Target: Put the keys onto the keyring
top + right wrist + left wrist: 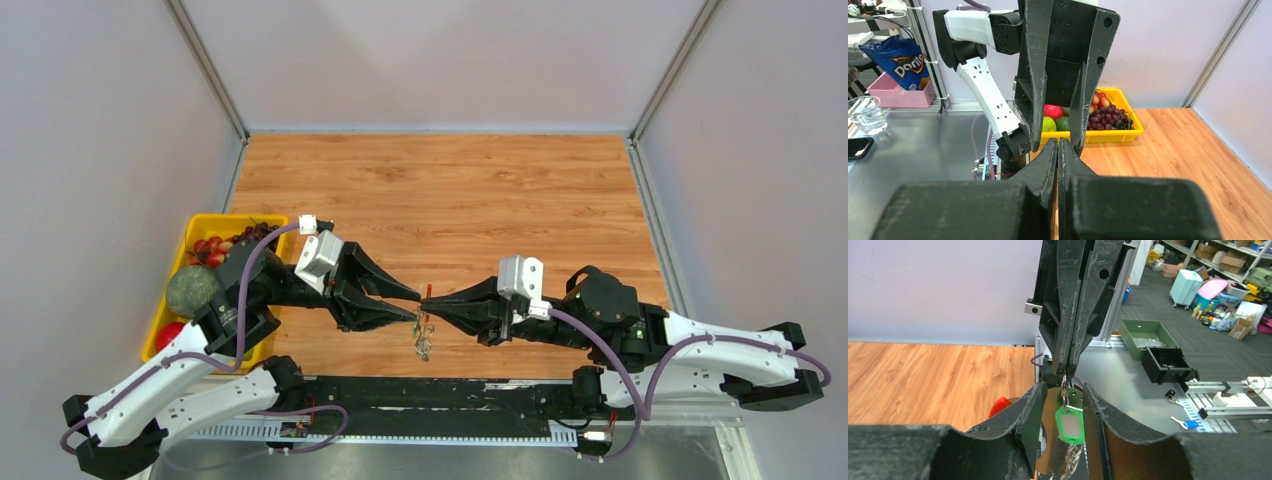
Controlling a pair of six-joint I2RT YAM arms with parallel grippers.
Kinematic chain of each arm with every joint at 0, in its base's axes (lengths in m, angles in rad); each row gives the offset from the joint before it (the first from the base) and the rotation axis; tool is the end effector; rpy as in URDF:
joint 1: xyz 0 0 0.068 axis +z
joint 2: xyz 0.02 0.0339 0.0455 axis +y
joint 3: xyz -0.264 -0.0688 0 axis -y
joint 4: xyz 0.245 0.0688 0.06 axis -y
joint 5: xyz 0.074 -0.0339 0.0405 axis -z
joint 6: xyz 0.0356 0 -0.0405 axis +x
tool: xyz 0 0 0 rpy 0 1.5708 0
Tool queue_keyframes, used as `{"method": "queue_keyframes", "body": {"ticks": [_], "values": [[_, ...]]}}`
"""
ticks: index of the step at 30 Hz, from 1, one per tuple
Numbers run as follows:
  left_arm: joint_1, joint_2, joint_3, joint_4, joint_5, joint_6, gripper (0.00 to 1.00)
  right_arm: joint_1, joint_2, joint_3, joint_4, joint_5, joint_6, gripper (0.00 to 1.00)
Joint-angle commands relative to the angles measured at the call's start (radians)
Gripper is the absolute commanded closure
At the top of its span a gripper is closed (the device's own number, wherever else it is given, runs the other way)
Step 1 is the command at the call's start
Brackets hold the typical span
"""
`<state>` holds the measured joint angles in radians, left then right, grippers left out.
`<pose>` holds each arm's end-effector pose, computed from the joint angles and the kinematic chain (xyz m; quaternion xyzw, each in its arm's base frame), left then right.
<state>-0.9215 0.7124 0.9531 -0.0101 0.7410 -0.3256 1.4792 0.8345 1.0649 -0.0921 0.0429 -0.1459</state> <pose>0.0664 -0.1272 0.4257 0.4412 0.4701 -0.6092 0.4618 0.0176 0.1752 0.4386 -0.4655 0.4631 0.4552 0.6014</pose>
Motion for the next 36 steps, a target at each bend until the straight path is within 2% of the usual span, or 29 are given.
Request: {"method": "queue_keyframes", "body": {"ticks": [1, 23, 31, 36], "values": [[-0.002, 0.001, -0.009, 0.068, 0.027, -0.030, 0.58, 0.011, -0.001, 0.032, 0.073, 0.011, -0.018, 1.00], [-0.003, 0.001, -0.029, 0.063, 0.027, -0.033, 0.66, 0.025, 0.015, 0.050, 0.083, 0.028, -0.047, 1.00], [-0.003, 0.005, -0.025, 0.058, 0.029, -0.032, 0.74, 0.028, 0.020, 0.055, 0.117, 0.028, -0.053, 1.00], [-0.003, 0.007, -0.023, 0.055, 0.033, -0.032, 0.87, 0.032, 0.023, 0.061, 0.119, 0.027, -0.056, 1.00]]}}
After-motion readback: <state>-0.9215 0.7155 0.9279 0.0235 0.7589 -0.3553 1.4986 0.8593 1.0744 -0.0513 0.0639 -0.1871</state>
